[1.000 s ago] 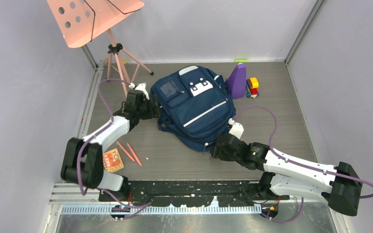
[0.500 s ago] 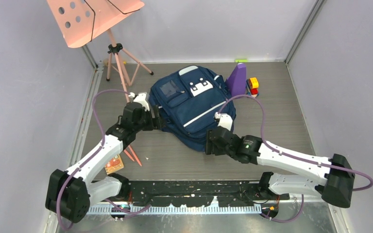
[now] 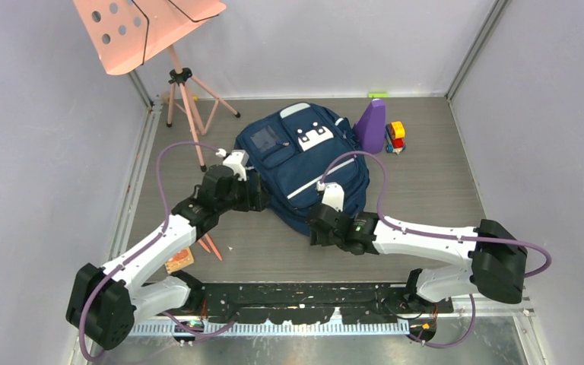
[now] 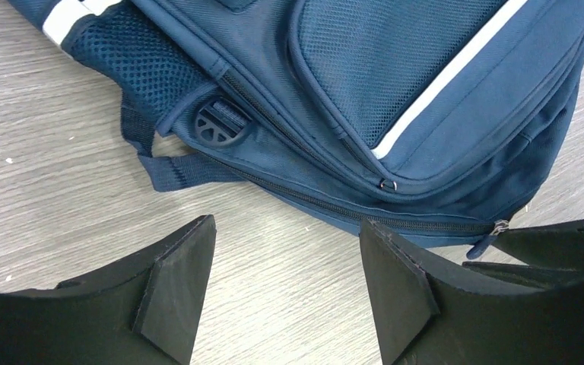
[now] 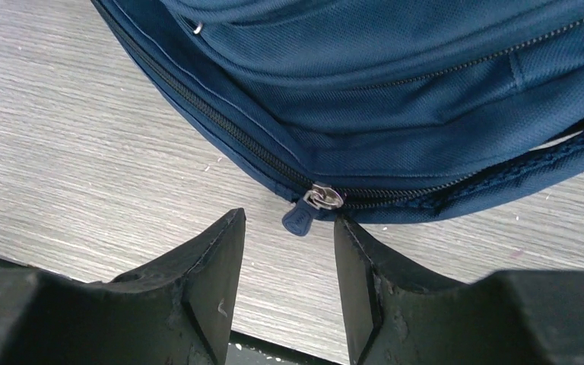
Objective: Pack the student bag
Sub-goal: Zip the student bag at the center of the board.
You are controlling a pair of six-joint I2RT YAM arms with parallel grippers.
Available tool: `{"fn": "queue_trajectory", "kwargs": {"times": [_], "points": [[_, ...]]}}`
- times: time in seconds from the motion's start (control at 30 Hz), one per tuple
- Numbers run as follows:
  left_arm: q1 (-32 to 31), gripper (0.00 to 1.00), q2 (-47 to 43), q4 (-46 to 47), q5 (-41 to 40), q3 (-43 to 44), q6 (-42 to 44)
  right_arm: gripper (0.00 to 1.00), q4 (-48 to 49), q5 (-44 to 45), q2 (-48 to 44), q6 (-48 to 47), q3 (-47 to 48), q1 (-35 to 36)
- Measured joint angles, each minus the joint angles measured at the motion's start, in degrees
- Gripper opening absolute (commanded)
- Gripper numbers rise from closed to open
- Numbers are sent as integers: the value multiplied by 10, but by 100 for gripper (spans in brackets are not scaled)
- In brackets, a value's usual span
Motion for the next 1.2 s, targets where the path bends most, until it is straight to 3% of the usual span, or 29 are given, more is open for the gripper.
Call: {"fn": "queue_trajectory", "kwargs": {"times": [0.3, 0.4, 0.57, 0.77, 1.0, 1.2], "points": [[-29, 71, 0, 7, 7, -20, 10, 39, -4, 29, 30, -1, 25, 0], [-33, 71, -2, 10, 11, -21, 19, 28, -13, 38, 42, -2, 35, 0], [-42, 71, -8, 20, 19, -23, 36, 19, -26, 44, 52, -2, 47, 0], [-73, 70, -2, 62, 77, -23, 68, 1, -33, 36, 34, -4, 47, 0], [-144, 68, 97, 169, 154, -23, 139, 0, -10, -19, -30, 6, 6, -30], [-187, 66, 178, 220, 153, -21, 188, 0, 22, -80, -76, 16, -41, -69]]}}
